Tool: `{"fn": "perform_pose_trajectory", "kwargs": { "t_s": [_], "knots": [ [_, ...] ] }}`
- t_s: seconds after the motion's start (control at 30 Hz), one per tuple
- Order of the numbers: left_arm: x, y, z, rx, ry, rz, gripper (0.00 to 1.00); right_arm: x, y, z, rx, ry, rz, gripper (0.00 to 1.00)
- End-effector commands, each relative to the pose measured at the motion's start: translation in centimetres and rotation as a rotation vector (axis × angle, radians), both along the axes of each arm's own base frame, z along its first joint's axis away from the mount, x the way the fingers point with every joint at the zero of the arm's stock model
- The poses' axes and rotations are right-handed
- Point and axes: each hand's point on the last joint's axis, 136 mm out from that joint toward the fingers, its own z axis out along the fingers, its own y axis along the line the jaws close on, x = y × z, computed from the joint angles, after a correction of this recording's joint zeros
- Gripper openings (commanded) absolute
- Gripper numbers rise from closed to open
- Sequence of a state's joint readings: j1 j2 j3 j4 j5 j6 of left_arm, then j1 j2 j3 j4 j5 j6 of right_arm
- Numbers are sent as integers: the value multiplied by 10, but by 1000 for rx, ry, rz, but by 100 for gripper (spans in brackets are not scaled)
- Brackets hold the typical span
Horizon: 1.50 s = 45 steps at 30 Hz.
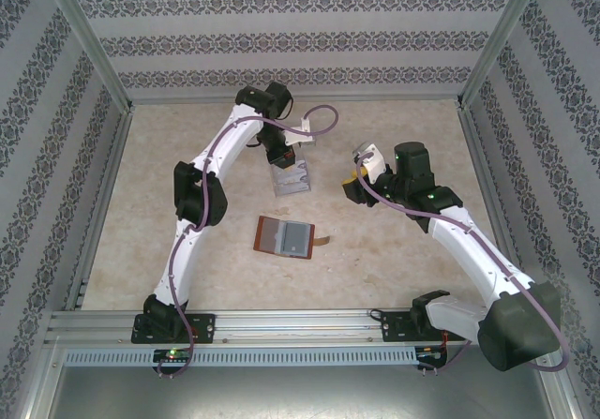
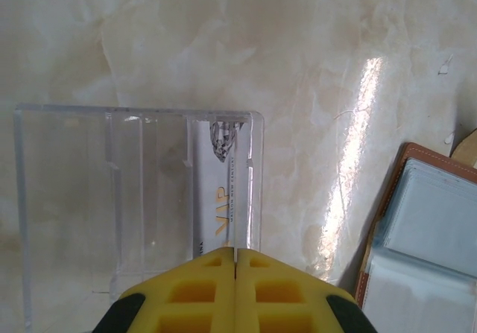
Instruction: Take the credit cards out of the card holder
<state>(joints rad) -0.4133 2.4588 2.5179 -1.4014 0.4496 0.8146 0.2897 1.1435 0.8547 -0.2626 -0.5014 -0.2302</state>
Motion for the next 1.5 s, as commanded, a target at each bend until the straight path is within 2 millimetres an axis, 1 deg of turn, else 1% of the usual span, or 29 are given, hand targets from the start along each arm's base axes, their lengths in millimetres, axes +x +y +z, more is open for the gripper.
{"fn": "perform_pose_trajectory", "kwargs": {
  "t_s": [0.0, 0.2, 0.33, 0.5, 0.63, 0.7, 0.77, 0.83, 0.9, 1.0, 1.13, 1.27, 1.33, 1.4, 1.47],
  "knots": [
    [5, -4, -17, 23, 10, 5, 0, -4, -1, -6, 18, 35, 2, 41],
    [-2, -3, -32, 30, 64, -4, 0, -4, -1, -6, 18, 36, 2, 41],
    [-13, -7, -32, 4, 114, -27, 0, -4, -1, -7, 17, 37, 3, 41],
    [-34, -10, -32, -24, 196, -78, 0, -4, 0, -8, 21, 41, 7, 41],
    [-38, -7, -39, 1, 217, -81, 0, -3, 0, -7, 21, 42, 7, 41],
    [-37, -5, -42, 22, 216, -74, 5, -4, 1, -7, 22, 42, 8, 41],
    [-32, -4, -43, 34, 200, -59, 16, -4, 0, -7, 22, 40, 7, 41],
    [-27, -3, -43, 41, 179, -45, 21, -4, 1, -6, 23, 39, 7, 41],
    [-22, -5, -37, 33, 147, -33, 29, -4, 0, -6, 25, 42, 5, 41],
    [-16, -9, -25, 4, 108, -20, 33, -7, 5, -6, 37, 50, 27, 41],
    [-4, -14, -4, -36, 38, 26, 33, -6, 13, -14, 30, 96, 9, 41],
    [2, -17, 13, -85, 2, 117, 32, 3, 21, -26, 45, 194, -99, 42],
    [-2, -19, 25, -140, 16, 171, 32, 5, 27, -36, 67, 277, -170, 40],
    [0, -19, 36, -185, 3, 261, 30, 5, 33, -47, 77, 346, -238, 38],
    [1, -15, 49, -242, -22, 359, 30, 6, 35, -58, 86, 421, -338, 33]
  ]
}}
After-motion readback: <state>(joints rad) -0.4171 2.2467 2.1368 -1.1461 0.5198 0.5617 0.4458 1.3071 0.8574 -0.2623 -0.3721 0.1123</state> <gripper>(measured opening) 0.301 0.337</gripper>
